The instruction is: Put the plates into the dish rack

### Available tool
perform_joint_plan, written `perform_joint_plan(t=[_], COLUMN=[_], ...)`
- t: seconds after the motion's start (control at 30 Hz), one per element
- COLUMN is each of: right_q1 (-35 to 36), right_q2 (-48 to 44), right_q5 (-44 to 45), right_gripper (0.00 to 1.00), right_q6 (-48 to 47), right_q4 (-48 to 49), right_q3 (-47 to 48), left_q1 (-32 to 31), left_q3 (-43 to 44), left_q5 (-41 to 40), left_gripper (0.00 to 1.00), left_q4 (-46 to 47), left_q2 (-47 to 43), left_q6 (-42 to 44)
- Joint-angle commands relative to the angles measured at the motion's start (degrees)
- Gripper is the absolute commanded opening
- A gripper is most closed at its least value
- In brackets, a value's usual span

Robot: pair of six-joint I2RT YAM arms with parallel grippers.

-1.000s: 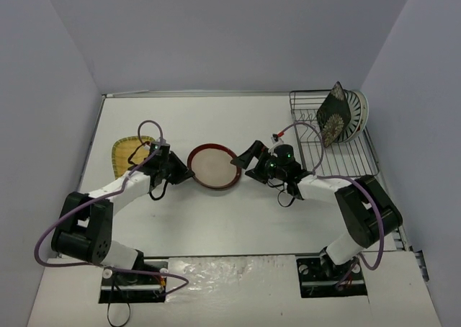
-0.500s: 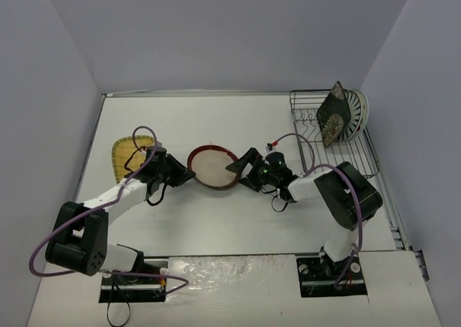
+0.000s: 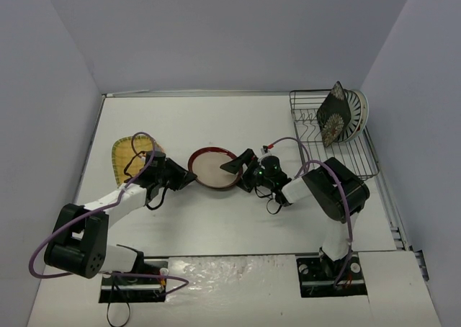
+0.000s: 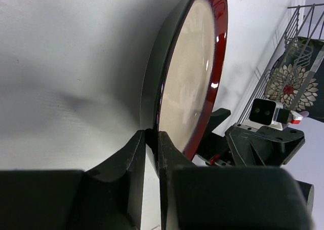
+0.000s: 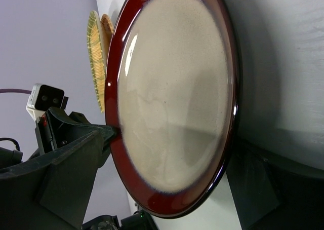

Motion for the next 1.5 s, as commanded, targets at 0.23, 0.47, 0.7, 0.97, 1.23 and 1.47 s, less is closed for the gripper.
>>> perform_joint_plan(t=[0.23, 0.47, 0.7, 0.97, 1.23, 1.47], right_q1=[0.67, 0.75, 0.75, 0.81, 0.79, 0.59], right_q2=[0.87, 0.89, -1.7, -13.07, -26.76, -34.96], right_q5=[2.67, 3.49, 3.64, 6.1, 12.27, 21.02], right_gripper=[0.67, 0.31, 0.07, 0.0, 0.0, 0.0], right_q6=[0.38, 0.15, -0.37, -10.04, -29.79, -48.54], right_q4=[6.03, 12.18, 15.25, 0.52, -28.89, -48.56], right_q3=[0.03, -0.32, -0.52, 3.02, 13.35, 25.59], left_q1=[0.41, 0.41, 0.34, 0.41, 0.41, 0.41], left_q3=[0.15, -1.88, -3.58, -3.72, 0.32, 10.88], left_q5=[5.05, 5.11, 6.08, 3.28, 0.87, -4.59], left_gripper=[0.0, 0.0, 0.0, 0.08, 0.83, 0.97], left_q4=[13.42, 13.68, 11.68, 0.39, -11.08, -29.35], left_q2=[-5.36, -7.76, -10.78, -18.62, -24.35, -27.86], left_q6=[-4.92, -5.77, -6.53, -3.13, 2.18, 17.43])
